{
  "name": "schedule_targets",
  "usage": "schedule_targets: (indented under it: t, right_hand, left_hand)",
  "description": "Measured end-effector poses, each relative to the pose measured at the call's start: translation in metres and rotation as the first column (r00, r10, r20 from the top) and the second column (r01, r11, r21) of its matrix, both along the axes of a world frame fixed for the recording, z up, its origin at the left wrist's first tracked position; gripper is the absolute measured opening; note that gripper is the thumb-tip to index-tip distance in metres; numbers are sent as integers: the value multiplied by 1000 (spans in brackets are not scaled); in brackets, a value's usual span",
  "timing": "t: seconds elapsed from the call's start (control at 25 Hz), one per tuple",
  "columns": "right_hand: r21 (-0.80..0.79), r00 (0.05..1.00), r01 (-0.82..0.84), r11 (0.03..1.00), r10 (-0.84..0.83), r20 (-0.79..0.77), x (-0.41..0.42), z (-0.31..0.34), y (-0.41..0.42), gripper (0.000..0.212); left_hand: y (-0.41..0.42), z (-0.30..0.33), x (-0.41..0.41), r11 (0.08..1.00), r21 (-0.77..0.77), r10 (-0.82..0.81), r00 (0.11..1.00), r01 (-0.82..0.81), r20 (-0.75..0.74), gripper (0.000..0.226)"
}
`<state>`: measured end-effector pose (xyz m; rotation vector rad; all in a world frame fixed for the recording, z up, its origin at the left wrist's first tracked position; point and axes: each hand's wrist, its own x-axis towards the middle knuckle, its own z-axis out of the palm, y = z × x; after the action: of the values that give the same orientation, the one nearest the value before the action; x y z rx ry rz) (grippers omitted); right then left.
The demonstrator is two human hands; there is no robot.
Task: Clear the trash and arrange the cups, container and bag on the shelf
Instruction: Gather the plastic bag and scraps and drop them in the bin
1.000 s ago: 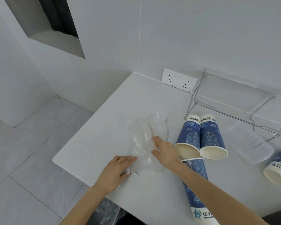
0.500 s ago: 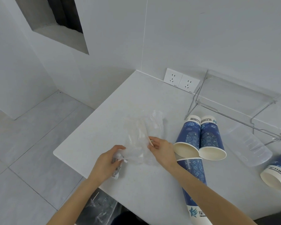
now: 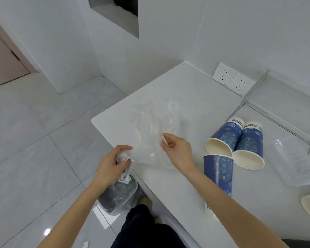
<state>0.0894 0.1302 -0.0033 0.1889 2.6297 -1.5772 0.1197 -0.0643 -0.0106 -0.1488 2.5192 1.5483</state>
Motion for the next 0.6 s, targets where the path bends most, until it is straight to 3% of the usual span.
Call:
schedule_targets:
  t: [0.2, 0.36, 0.6]
  right_hand:
    - [-21, 989, -149, 989, 149, 10, 14, 4, -34, 24]
    - [-132, 983, -166, 977, 174, 52, 18, 6, -56, 26]
    - [-147, 969, -207, 967, 223, 102, 34, -1, -97, 23]
  left_hand:
    - [-29, 2, 49, 985, -54, 166, 986, -165, 13, 43]
    - [-59, 7, 76, 962, -67, 266, 964, -266, -12, 43]
    - [-106, 2, 95, 940, -19, 341, 940, -341, -18, 38]
